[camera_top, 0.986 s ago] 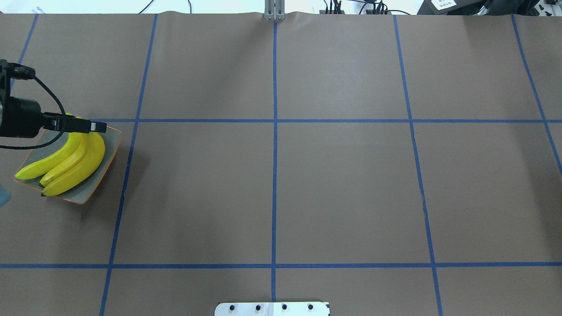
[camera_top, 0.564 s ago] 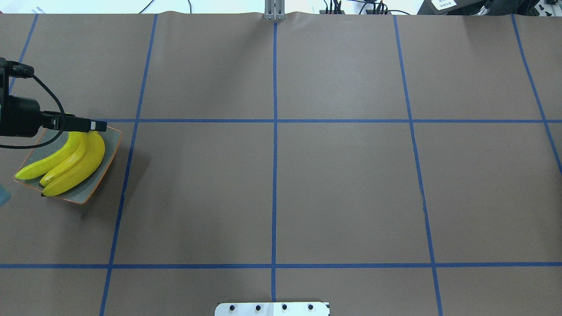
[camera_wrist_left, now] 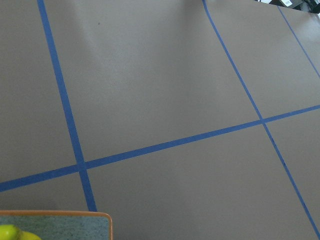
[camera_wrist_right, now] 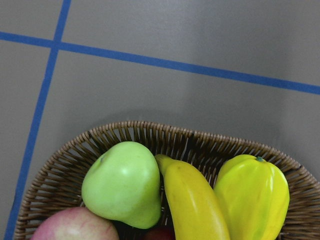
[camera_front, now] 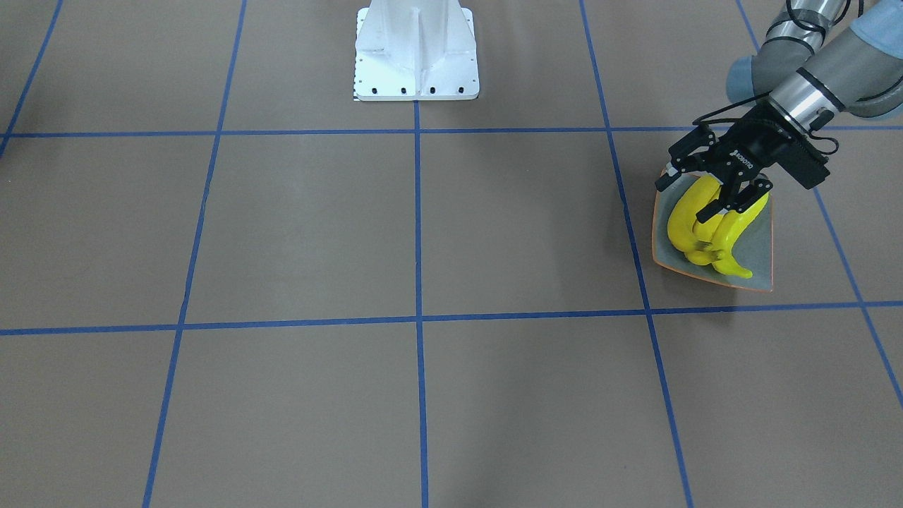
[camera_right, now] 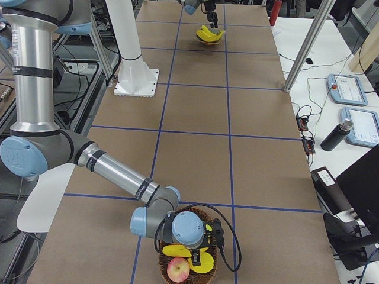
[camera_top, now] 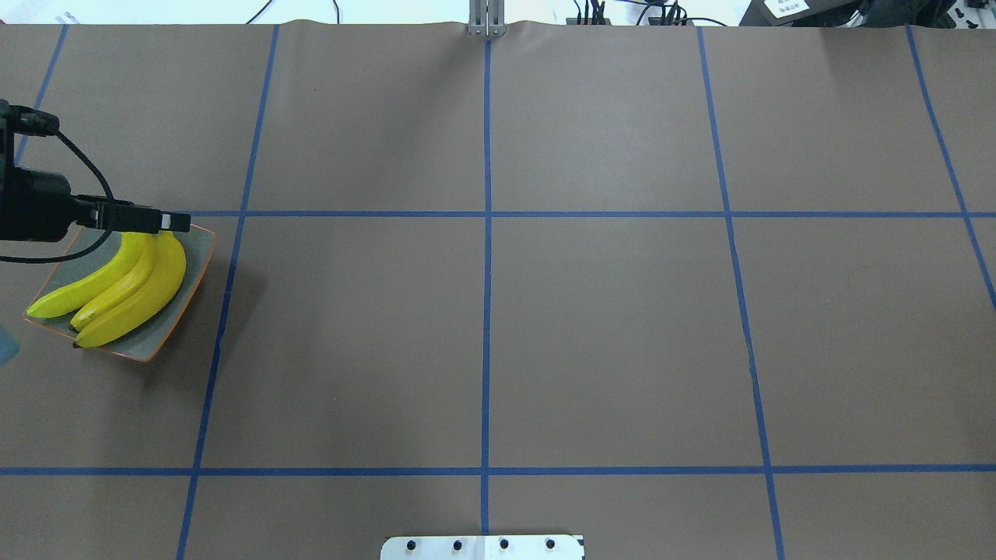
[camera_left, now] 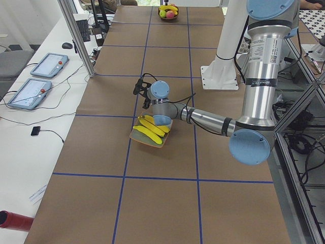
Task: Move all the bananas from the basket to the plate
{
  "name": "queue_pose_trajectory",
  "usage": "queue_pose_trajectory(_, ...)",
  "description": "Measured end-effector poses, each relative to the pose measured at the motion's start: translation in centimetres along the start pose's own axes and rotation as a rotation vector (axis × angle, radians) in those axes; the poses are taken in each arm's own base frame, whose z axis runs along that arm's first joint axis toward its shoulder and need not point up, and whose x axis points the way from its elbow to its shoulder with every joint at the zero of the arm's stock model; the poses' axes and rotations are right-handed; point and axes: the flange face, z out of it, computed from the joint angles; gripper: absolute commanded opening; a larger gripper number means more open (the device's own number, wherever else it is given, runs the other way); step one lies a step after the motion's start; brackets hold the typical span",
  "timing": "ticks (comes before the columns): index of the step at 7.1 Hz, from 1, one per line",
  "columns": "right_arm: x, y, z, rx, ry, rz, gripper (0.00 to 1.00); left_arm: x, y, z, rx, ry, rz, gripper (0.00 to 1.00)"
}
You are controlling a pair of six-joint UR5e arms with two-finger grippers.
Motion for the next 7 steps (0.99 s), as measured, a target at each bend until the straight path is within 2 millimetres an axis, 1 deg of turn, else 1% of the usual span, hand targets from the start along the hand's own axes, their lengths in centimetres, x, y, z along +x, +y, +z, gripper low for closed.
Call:
queue_pose_trajectory(2,0.4,0.8,0.6,-0.010,0.008,0.004,0.78,0.1,0.0,0.0,0.001,0.001,0.001,0.99)
queue_pose_trajectory(6,-0.1,0.4,1.7,-0.043,0.037,-0.025,0.77,0.0,0.0,-0.1,0.002,0.001,0.001,0.99)
queue_pose_trajectory(7,-0.1,0.4,1.9,-0.054,0.054,-0.031,0.72,0.0,0.0,-0.1,0.002,0.001,0.001,0.99)
